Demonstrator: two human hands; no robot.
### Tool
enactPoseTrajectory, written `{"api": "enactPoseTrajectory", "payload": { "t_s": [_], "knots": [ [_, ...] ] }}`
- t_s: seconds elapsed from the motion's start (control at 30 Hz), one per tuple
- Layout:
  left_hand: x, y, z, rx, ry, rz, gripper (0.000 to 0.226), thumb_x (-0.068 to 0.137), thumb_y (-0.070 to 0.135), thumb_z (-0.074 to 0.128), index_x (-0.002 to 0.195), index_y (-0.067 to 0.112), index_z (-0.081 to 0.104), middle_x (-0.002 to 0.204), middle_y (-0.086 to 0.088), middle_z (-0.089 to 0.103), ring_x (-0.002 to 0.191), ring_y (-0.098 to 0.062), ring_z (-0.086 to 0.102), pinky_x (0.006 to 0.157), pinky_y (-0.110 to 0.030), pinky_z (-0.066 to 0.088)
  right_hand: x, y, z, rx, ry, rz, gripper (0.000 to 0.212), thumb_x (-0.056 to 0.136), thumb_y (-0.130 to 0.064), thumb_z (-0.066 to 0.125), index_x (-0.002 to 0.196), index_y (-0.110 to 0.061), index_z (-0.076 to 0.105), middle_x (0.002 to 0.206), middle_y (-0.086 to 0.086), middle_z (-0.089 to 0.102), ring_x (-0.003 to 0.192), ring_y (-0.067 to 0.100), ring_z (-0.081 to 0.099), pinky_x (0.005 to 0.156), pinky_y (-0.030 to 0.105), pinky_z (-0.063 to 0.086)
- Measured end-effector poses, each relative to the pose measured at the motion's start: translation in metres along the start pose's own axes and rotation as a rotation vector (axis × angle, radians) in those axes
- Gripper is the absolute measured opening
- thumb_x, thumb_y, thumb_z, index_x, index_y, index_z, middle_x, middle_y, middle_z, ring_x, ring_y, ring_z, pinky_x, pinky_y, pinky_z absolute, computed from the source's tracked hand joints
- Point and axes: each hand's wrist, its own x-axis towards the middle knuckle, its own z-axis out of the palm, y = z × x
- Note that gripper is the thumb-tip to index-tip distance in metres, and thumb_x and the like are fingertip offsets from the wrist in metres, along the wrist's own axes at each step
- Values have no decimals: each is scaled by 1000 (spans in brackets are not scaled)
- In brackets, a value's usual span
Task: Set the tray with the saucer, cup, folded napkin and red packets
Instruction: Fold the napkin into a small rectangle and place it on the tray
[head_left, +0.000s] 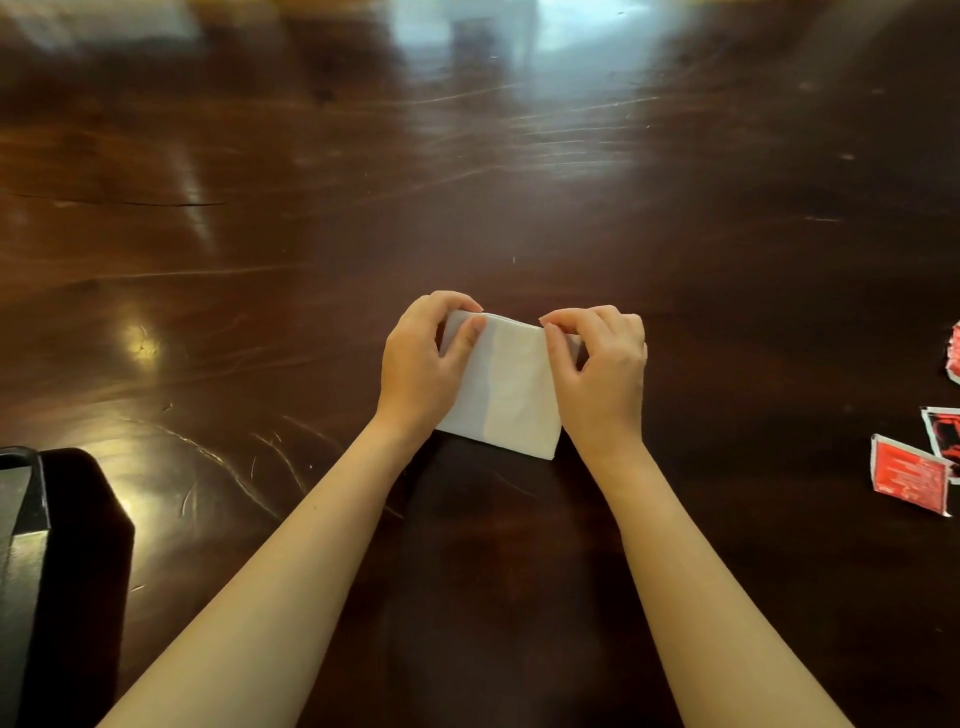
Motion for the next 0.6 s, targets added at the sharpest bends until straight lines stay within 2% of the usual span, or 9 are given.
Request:
{"api": "enactPoseTrajectory", "payload": {
  "t_s": [0.13, 0.27, 0.37, 0.43, 0.5, 0.57, 0.6],
  "knots": [
    [3, -8, 7, 198, -34, 35, 20, 91, 29, 54, 101, 14, 63, 95, 0, 59, 87, -13, 53, 80, -30, 44, -9, 5, 6, -97, 0, 21, 14, 88, -17, 55, 88, -15, 69, 87, 3, 63, 84, 12, 42, 73, 28, 31],
    [1, -12, 10, 443, -10, 124, 30, 90, 34, 50, 109, 15, 63, 95, -10, 53, 89, -26, 50, 79, -31, 32, -18, 7, 11, -163, 14, 12, 15, 88, -14, 54, 96, -14, 66, 97, 5, 60, 93, 22, 49, 78, 32, 33],
    [2, -7, 6, 513, -18, 117, 40, 89, 38, 41, 114, 14, 61, 103, -12, 54, 95, -30, 52, 80, -35, 32, -20, 6, 11, -220, 26, -127, 16, 84, -9, 56, 93, -14, 68, 96, 0, 66, 96, 21, 54, 87, 35, 34],
    [-1, 0, 1, 550, 61, 140, 37, 91, 29, 42, 119, 12, 58, 110, -12, 57, 102, -30, 53, 84, -39, 38, -20, 8, 11, -249, 16, -195, 15, 82, -7, 59, 90, -14, 69, 93, -1, 69, 95, 23, 58, 90, 36, 36],
    [-14, 8, 1, 568, 86, 297, 36, 91, 14, 44, 125, 8, 56, 121, -12, 59, 114, -28, 53, 95, -40, 39, -20, 11, 11, -249, 24, -185, 15, 83, -10, 58, 92, -14, 70, 96, 1, 69, 98, 22, 56, 90, 39, 38],
    [-32, 7, 8, 632, -60, 488, 41, 92, 11, 39, 131, 6, 52, 134, -13, 55, 127, -29, 48, 108, -42, 33, -19, 12, 12, -235, 41, -129, 14, 85, -14, 59, 93, -15, 70, 100, 2, 65, 101, 20, 47, 88, 39, 37],
    [-38, 4, 10, 686, -171, 507, 44, 94, 16, 36, 136, 7, 47, 141, -12, 49, 134, -28, 41, 113, -43, 27, -19, 13, 11, -233, 50, -115, 12, 86, -14, 60, 93, -15, 69, 100, 3, 63, 100, 18, 44, 87, 39, 36]
  ]
}}
